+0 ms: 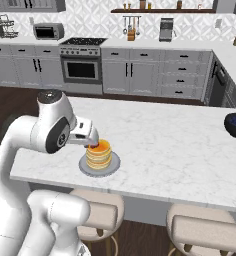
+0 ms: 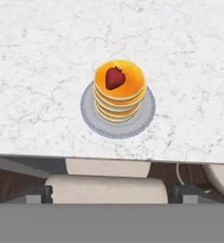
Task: Take the strawberry from the fridge and place it on top of the pancake, located on the dining counter.
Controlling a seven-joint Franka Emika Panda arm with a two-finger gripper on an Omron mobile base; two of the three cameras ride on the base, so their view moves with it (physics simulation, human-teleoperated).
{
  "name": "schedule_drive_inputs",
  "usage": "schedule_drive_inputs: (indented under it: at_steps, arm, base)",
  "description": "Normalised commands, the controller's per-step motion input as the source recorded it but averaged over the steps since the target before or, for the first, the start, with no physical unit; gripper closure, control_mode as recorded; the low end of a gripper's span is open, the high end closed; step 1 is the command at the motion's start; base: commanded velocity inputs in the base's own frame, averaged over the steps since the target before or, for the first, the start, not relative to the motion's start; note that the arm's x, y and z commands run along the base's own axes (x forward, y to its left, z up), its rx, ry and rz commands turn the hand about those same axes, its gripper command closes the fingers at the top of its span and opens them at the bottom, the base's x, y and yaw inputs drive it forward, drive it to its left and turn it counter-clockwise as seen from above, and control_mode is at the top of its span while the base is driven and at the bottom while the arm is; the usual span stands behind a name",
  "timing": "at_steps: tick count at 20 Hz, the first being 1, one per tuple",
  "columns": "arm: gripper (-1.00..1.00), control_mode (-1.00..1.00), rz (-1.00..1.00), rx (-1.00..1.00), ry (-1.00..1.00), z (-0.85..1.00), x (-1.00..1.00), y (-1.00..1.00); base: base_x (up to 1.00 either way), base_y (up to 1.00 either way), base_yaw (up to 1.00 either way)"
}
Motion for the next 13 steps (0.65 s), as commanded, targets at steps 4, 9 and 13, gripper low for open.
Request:
schedule_drive_inputs:
  at_steps: [4,9,13]
  arm:
    - [-1.0,-1.0,0.0,0.0,-0.22,0.03,-0.88,0.0]
    - [-1.0,-1.0,0.0,0.0,-0.29,0.48,-0.26,0.0]
    - [-1.0,-1.0,0.0,0.0,-0.34,0.74,-0.12,0.0]
  base:
    - [0.0,0.0,0.0]
    - [0.0,0.0,0.0]
    - [0.0,0.0,0.0]
